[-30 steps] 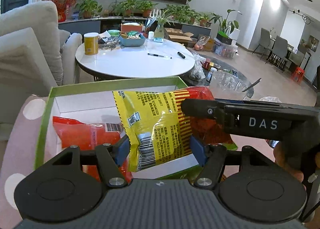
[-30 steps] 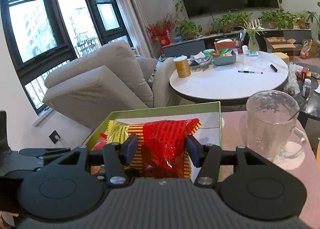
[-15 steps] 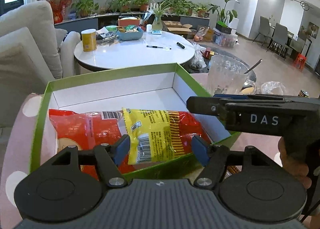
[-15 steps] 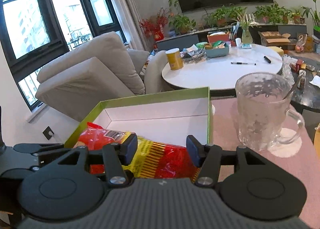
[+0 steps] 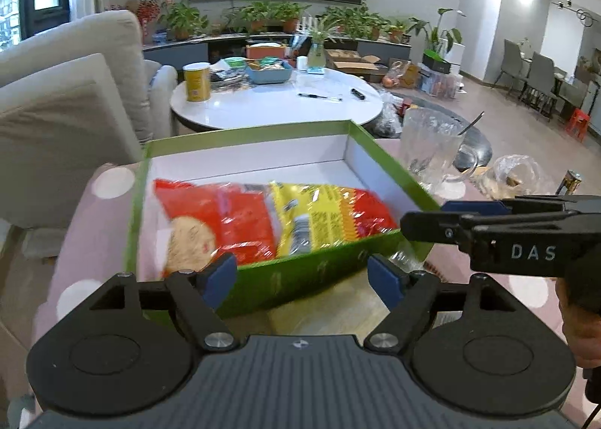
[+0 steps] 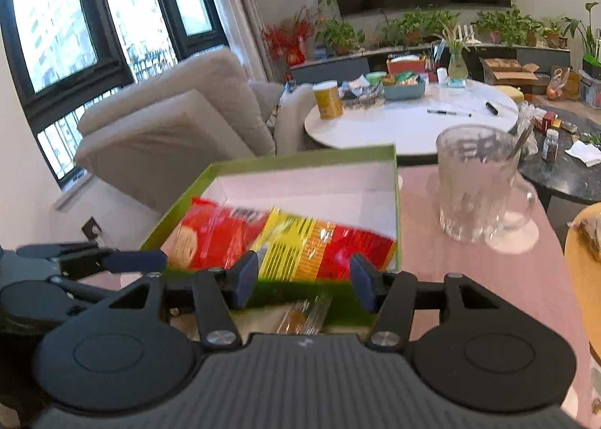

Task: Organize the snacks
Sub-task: 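Move the right tool down onto the wrapped bread slice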

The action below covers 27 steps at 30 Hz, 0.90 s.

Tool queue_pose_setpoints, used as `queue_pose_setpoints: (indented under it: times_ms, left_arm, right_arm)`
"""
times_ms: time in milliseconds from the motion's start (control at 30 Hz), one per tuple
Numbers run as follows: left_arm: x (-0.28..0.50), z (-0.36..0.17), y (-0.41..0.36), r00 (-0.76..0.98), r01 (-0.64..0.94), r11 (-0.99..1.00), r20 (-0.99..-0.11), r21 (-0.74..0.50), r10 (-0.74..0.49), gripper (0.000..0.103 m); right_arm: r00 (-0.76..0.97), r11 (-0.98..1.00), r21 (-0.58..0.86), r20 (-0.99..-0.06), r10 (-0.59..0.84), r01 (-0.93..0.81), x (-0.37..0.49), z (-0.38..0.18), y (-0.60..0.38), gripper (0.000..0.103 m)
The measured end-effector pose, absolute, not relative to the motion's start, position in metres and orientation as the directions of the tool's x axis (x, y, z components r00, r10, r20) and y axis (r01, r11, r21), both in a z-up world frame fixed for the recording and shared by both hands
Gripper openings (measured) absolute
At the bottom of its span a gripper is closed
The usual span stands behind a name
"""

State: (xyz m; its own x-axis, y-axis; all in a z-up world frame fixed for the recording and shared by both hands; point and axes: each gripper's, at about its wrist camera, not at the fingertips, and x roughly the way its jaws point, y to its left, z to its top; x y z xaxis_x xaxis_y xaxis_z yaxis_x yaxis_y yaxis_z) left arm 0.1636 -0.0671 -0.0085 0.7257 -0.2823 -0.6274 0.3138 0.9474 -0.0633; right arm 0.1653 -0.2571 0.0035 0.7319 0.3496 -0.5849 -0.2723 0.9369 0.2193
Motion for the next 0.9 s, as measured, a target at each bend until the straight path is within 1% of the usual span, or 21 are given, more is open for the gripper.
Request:
queue_pose_setpoints:
  times_ms: [200,300,600,800,900]
  left_arm:
    - [0.147,-0.013,-0.042,0.725,0.281,0.955,-0.631,-0.094,-0.275,0.075]
    - [0.141,-0.017,-0.028,0.726,0.260,0.959,-0.633,-0.108,-0.269,0.075]
    - [0.134,-0.035,0.013,0.721,0.181,0.971,-0.650,-0.156,-0.239,0.075]
    - [0.137,-0.052,0.039,0.708,0.119,0.977,-0.674,-0.179,-0.210,0.076]
    - [0.139,-0.058,0.048,0.702,0.102,0.975,-0.681,-0.195,-0.210,0.076]
  right_arm:
    - [0.682,0.949,0.175,-0.662,0.312,-0.264,0.165,-0.011,-0.236,0.058]
    - [0.656,0.947,0.163,-0.687,0.311,-0.278,0.168,-0.017,-0.225,0.055]
    - [0.616,0.928,0.121,-0.716,0.328,-0.353,0.161,-0.025,-0.181,0.054]
    - [0.586,0.907,0.120,-0.727,0.357,-0.404,0.163,-0.036,-0.150,0.054]
    - [0.596,0.914,0.122,-0.723,0.348,-0.386,0.163,-0.036,-0.146,0.054]
